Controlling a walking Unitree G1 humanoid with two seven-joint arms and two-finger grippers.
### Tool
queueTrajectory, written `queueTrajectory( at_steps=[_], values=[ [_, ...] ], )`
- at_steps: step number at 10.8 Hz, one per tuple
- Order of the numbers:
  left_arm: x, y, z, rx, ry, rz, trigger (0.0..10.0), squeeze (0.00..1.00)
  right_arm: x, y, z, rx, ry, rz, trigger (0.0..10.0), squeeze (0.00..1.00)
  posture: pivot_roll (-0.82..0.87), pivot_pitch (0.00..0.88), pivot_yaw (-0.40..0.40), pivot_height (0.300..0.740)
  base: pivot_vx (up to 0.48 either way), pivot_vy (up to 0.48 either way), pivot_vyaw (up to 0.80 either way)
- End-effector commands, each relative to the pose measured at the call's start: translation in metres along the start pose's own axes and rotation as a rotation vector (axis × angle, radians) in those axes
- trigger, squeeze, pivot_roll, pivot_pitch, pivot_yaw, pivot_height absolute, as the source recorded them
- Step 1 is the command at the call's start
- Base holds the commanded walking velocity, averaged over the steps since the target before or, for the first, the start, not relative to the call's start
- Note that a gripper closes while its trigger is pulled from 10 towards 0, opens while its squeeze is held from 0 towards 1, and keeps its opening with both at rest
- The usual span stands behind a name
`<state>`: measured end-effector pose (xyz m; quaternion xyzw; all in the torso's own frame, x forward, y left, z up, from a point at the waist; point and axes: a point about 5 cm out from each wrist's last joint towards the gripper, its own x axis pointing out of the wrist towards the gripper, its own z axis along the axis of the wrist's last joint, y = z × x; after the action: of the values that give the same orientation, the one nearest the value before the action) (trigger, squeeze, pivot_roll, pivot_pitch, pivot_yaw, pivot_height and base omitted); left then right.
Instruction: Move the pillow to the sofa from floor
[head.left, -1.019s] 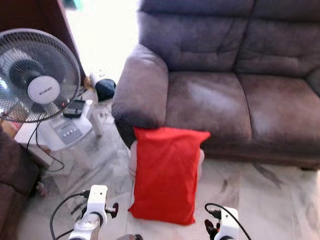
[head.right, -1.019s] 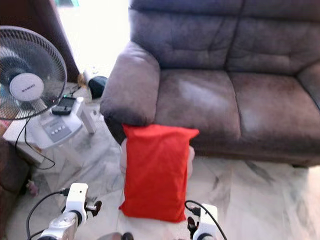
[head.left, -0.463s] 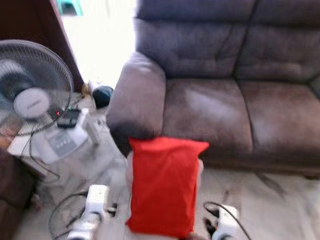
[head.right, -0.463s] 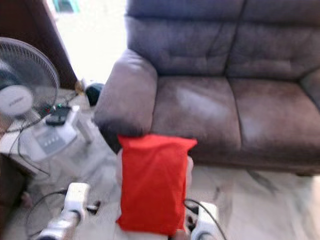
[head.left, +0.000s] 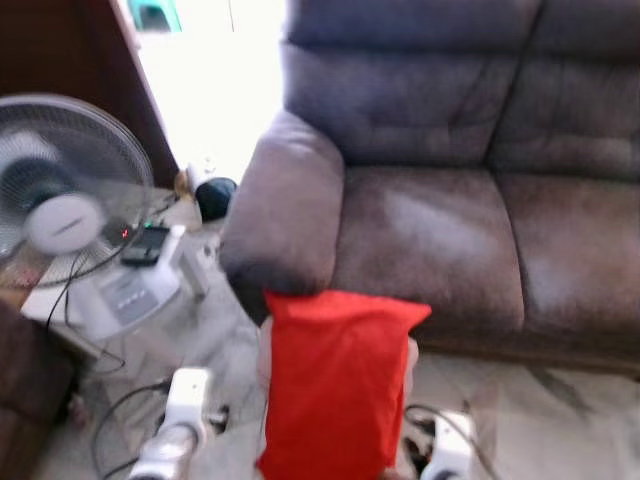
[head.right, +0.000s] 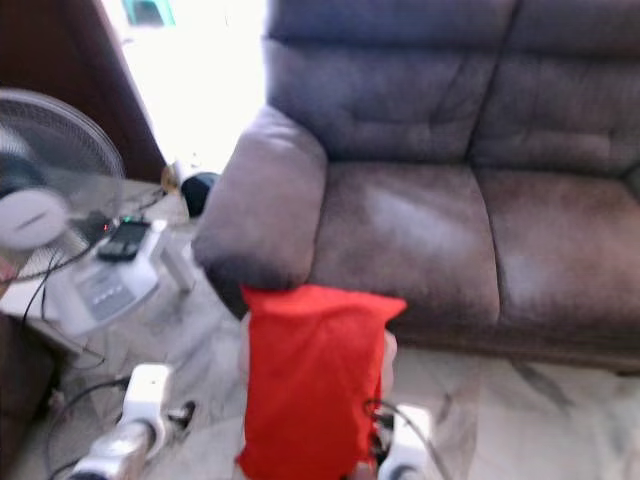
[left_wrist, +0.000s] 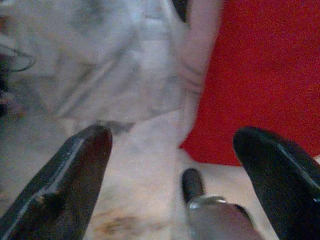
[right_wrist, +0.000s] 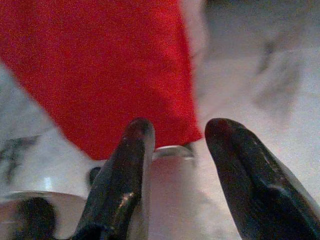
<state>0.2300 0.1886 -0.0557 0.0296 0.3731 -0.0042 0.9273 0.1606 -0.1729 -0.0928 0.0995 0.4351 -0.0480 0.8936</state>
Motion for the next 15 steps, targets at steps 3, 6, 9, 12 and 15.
queueTrajectory(
  at_steps=[3,6,9,12,15],
  values=[
    [-0.002,0.006,-0.007,0.002,0.022,0.008,10.0,0.0,0.0,0.001,0.001,0.023,-0.005,-0.008,10.0,0.0,0.04,0.103,-0.013,0.719,0.255,0.0,-0.23],
    [-0.002,0.004,-0.004,-0.003,0.006,-0.006,10.0,0.0,0.0,0.0,0.001,0.008,-0.006,-0.007,10.0,0.0,0.04,0.104,-0.017,0.719,0.084,0.0,0.0],
    [-0.002,0.001,-0.007,0.006,0.015,0.006,10.0,0.0,0.0,0.0,0.002,0.009,-0.012,-0.005,10.0,0.0,0.04,0.104,-0.019,0.719,0.0,0.0,0.0],
    [-0.003,0.003,-0.009,-0.006,0.02,0.023,10.0,0.0,0.0,0.0,0.002,0.009,-0.015,-0.004,10.0,0.0,0.04,0.092,-0.019,0.719,0.0,0.0,0.0],
    [-0.002,0.011,0.014,0.01,-0.142,0.043,10.0,0.0,-0.002,-0.001,0.009,0.011,-0.131,-0.02,10.0,0.0,0.03,0.073,-0.017,0.719,0.0,0.0,0.0]
  ],
)
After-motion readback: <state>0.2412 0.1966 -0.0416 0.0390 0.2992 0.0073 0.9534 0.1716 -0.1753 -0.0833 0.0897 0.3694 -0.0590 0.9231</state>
